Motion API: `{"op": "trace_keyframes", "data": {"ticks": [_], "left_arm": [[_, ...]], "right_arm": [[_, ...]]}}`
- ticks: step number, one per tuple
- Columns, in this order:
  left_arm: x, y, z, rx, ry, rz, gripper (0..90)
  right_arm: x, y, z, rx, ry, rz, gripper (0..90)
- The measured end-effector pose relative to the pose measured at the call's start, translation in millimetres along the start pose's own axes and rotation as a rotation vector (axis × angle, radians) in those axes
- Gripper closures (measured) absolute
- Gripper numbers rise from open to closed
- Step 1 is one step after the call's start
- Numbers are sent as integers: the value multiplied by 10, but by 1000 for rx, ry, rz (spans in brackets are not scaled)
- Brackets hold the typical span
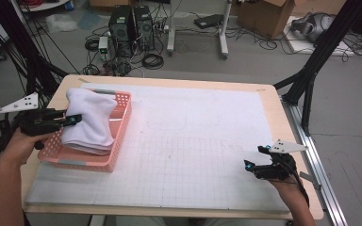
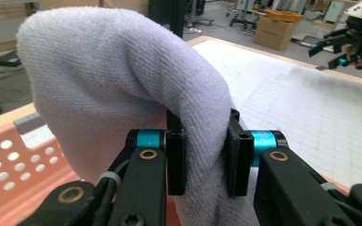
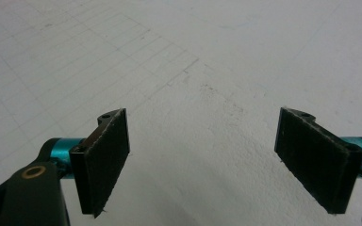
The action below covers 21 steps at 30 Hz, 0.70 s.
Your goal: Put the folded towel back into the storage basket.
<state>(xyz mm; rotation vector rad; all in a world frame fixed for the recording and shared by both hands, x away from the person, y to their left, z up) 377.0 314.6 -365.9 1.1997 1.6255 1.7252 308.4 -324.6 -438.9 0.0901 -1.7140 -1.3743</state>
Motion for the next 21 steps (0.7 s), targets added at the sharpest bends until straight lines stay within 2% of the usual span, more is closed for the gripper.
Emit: {"op": "trace_keyframes", "data": {"ticks": [3, 10, 17, 19, 21], "left_arm": [[-41, -31, -35, 0, -38, 13, 744], [-212, -65, -43, -11, -53, 20, 742], [-362, -11, -104, -15, -95, -33, 743], [-372, -24, -86, -14, -83, -18, 742], [-380, -75, -41, 7, -39, 46, 740]], "right_arm": [[1, 10, 15, 2, 2, 1, 172], [-5, 12, 19, 6, 1, 1, 172], [-6, 3, 15, 2, 3, 4, 172], [-2, 5, 10, 5, 1, 2, 172], [0, 4, 11, 3, 2, 2, 172]]}}
Point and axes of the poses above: each handheld gripper's, and its own axes: x roughly backward along the jaws, y roughly out of its top, z roughly to its left, the point moved 5 cm from there along -x, roughly forward along the jaws, and after that the axes turned 2 degrees about y, right-handed, at the moved point
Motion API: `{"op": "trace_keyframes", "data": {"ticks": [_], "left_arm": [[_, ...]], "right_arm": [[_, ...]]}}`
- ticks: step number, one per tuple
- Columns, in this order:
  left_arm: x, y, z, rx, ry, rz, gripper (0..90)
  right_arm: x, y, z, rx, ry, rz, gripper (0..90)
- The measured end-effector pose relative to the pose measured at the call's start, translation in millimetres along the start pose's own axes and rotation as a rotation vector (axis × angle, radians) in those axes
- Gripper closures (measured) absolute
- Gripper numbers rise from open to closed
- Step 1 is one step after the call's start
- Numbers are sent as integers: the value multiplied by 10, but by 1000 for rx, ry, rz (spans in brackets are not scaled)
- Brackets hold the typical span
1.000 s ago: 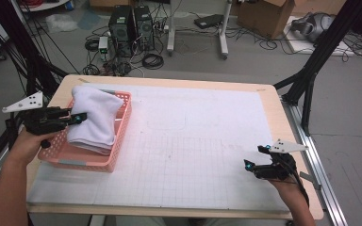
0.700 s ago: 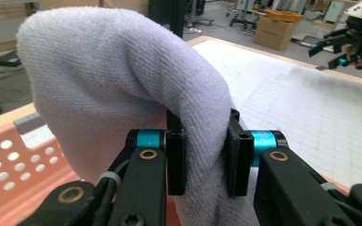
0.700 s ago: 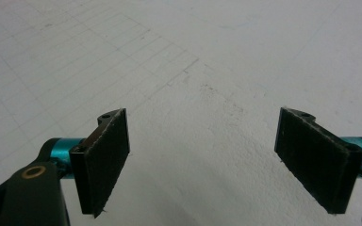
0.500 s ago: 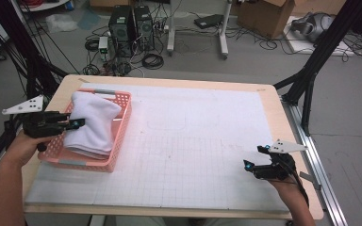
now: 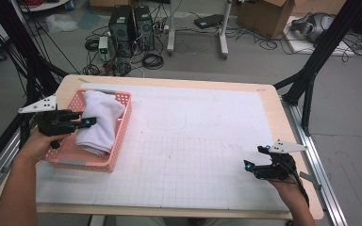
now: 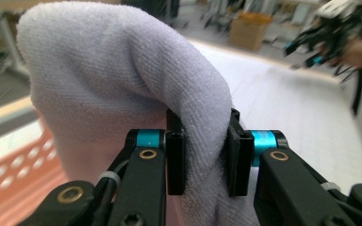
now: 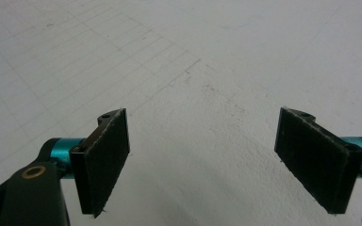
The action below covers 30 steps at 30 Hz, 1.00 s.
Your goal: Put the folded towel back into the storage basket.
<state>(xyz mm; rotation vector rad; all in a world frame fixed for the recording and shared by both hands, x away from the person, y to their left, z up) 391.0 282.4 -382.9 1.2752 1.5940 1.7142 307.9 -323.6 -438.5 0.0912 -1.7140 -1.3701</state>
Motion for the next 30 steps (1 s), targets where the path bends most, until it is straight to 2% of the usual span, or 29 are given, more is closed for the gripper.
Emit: {"op": "trace_keyframes", "data": {"ticks": [1, 3, 8, 11, 12, 14, 15, 17, 19, 21, 26, 28, 30], "left_arm": [[1, -31, 26, 10, 28, 39, 737], [10, -67, 60, 24, 58, 81, 733], [37, -90, 103, 44, 95, 108, 723], [64, -93, 144, 71, 126, 113, 683], [85, -85, 171, 88, 156, 106, 639], [165, -52, 251, 149, 256, 76, 451], [226, -31, 290, 168, 314, 57, 385], [352, 22, 326, 177, 404, 10, 328], [436, 70, 327, 177, 460, -7, 328], [454, 100, 293, 175, 472, 7, 327], [327, 93, 193, 159, 445, 17, 303], [249, 47, 183, 165, 441, 39, 298], [163, -8, 182, 180, 440, 83, 303]], "right_arm": [[2, 1, 0, -1, 1, -2, 172], [6, 0, 2, -4, -1, 0, 172], [4, 4, 6, 1, 0, -1, 172], [10, 6, 4, 2, 1, -1, 172], [12, 5, 4, 2, 0, -1, 172], [17, 4, 3, -2, 0, -3, 172], [20, 3, 4, -3, 0, -1, 172], [21, 5, 5, -3, 0, -3, 172], [20, 10, 5, 0, 0, -4, 172], [14, 9, 8, 0, 1, -1, 172], [18, 18, 22, 4, 4, -2, 172], [25, 22, 21, 2, 3, -5, 172], [30, 19, 17, 5, 2, -5, 172]]}}
Point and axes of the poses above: each handheld gripper's, and its own axes: x roughly backward along the jaws, y roughly out of its top, z roughly to its left, the point moved 5 cm from there along -x, roughly forward along the jaws, and after that the axes turned 2 degrees about y, right-handed, at the moved point
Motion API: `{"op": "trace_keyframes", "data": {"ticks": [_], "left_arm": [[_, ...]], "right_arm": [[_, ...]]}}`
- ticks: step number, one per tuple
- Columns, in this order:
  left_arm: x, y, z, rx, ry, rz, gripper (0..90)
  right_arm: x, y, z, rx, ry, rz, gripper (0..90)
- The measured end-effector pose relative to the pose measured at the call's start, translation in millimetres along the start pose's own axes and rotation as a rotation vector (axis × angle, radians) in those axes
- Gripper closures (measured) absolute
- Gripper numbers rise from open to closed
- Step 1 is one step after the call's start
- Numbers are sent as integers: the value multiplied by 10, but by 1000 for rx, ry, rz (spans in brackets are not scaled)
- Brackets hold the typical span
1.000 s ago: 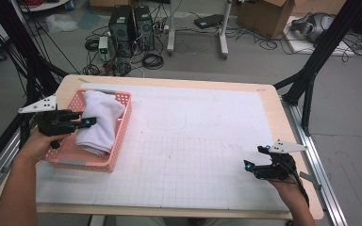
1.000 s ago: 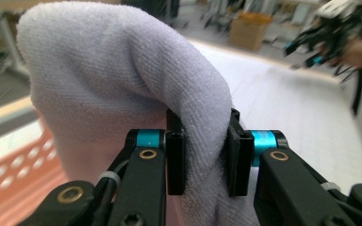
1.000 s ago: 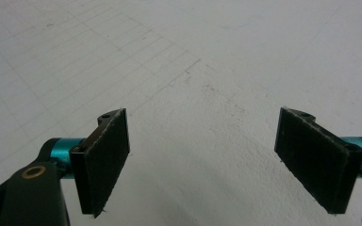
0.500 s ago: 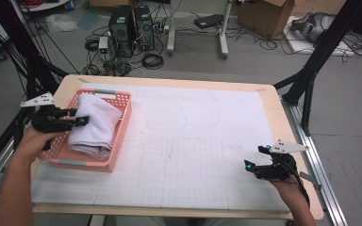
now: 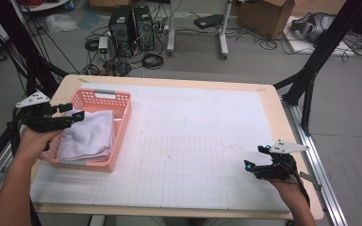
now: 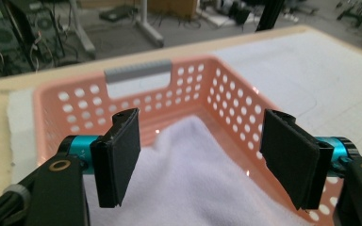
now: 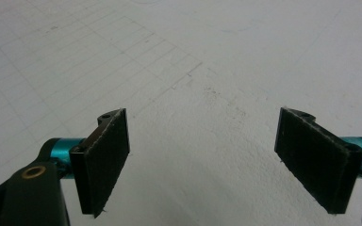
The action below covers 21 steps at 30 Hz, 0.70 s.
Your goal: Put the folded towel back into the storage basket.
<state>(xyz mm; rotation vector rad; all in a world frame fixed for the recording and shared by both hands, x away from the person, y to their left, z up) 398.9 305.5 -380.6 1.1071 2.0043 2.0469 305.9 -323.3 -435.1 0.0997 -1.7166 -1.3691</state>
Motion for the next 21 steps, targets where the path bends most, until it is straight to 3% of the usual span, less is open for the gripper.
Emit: {"op": "trace_keyframes", "data": {"ticks": [3, 7, 13, 17, 21], "left_arm": [[-129, -72, -39, 7, 7, 85, 327], [-314, -208, -38, -8, 61, 226, 319], [-569, -401, -89, -4, 61, 379, 322], [-675, -465, -121, -4, 55, 404, 324], [-711, -454, -138, -4, 37, 394, 333]], "right_arm": [[0, -1, 0, -3, 1, 1, 172], [-4, 5, 9, 0, 3, 1, 172], [3, 4, 1, -1, 0, 0, 172], [-2, 4, 6, -3, 2, 0, 172], [-7, 2, 6, -2, 3, 0, 171]]}}
Point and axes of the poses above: each handheld gripper's, and its own axes: x roughly backward along the jaws, y roughly out of its top, z roughly to its left, the point moved 5 cm from there along -x, roughly forward along the jaws, and after that the axes turned 2 degrees about y, right-handed, at the moved point
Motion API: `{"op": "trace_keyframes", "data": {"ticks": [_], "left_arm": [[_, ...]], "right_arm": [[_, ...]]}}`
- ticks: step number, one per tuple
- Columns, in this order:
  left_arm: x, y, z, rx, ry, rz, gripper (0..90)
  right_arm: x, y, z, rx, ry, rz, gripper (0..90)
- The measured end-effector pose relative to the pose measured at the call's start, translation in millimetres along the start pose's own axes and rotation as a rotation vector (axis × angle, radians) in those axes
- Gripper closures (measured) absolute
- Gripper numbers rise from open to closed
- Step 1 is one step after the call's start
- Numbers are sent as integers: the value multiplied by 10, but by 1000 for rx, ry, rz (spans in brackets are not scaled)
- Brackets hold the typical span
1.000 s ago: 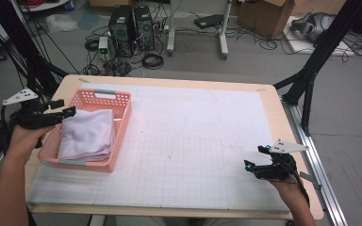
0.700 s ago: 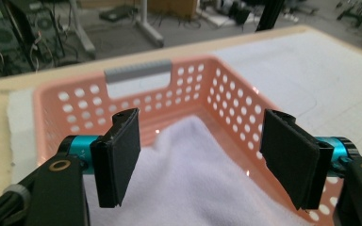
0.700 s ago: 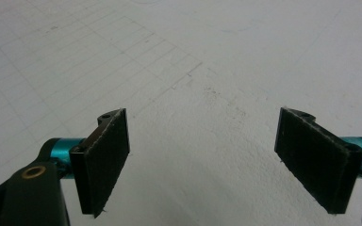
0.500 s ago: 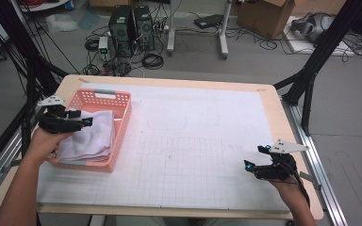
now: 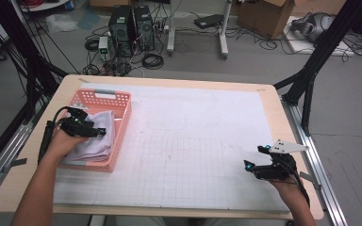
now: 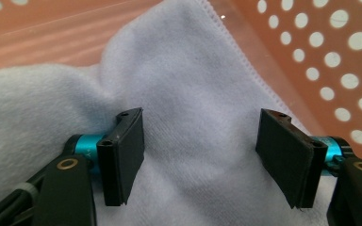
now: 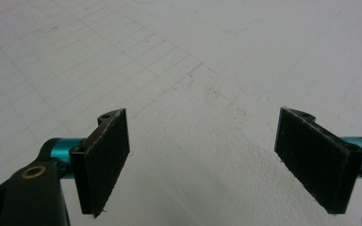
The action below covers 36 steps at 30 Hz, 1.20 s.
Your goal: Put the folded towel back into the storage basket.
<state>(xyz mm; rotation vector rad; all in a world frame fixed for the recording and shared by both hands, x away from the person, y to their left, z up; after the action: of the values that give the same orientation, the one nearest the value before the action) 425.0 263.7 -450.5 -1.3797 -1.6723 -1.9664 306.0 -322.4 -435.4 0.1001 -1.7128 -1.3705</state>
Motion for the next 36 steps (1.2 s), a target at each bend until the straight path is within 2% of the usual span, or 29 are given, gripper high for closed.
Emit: {"op": "trace_keyframes", "data": {"ticks": [2, 5, 7, 9, 11, 13, 17, 20, 24, 26, 28, 31, 34, 36], "left_arm": [[-29, 18, -24, -23, -20, -14, 338], [-71, 43, -49, -84, -30, -35, 367], [-63, 62, -38, -84, -18, -53, 369], [4, 112, -4, -57, 10, -104, 355], [124, 170, 18, -30, 13, -188, 308], [269, 229, 29, -2, 15, -287, 302], [545, 317, -28, 33, 5, -468, 231], [685, 344, -104, 43, 32, -551, 178], [844, 363, -232, 79, 30, -652, 177], [894, 364, -312, 80, 37, -677, 177], [930, 368, -406, 64, 63, -694, 177], [965, 384, -589, 48, 60, -738, 176], [943, 403, -807, -4, 64, -754, 171], [882, 416, -954, -28, 52, -740, 167]], "right_arm": [[-4, -1, 0, 5, 1, 2, 172], [-12, 1, 7, 5, 4, 5, 172], [-18, 1, 12, 4, 6, 5, 172], [-18, 0, 7, 7, 5, 4, 172], [-12, -1, 1, 5, 4, 2, 172], [-5, -1, -1, 1, 4, 2, 172], [11, 14, 2, 3, 2, -6, 171], [18, 26, 11, 4, 2, -13, 172], [-2, 22, 21, 6, 5, -12, 172], [-13, 25, 30, 8, 8, -12, 171], [-19, 38, 39, 16, 8, -17, 172], [-32, 52, 61, 20, 12, -21, 172], [-51, 61, 79, 30, 11, -26, 172], [-59, 80, 89, 33, 2, -40, 171]]}}
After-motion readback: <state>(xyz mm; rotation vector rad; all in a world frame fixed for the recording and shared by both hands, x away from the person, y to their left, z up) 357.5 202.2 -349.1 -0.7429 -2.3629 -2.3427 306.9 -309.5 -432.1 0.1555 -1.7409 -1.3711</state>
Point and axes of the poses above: each handheld gripper's, and its own axes: x roughly backward along the jaws, y roughly out of its top, z roughly to its left, the point moved 5 cm from there along -x, roughly forward along the jaws, and after that the axes turned 2 degrees about y, right-handed, at the moved point
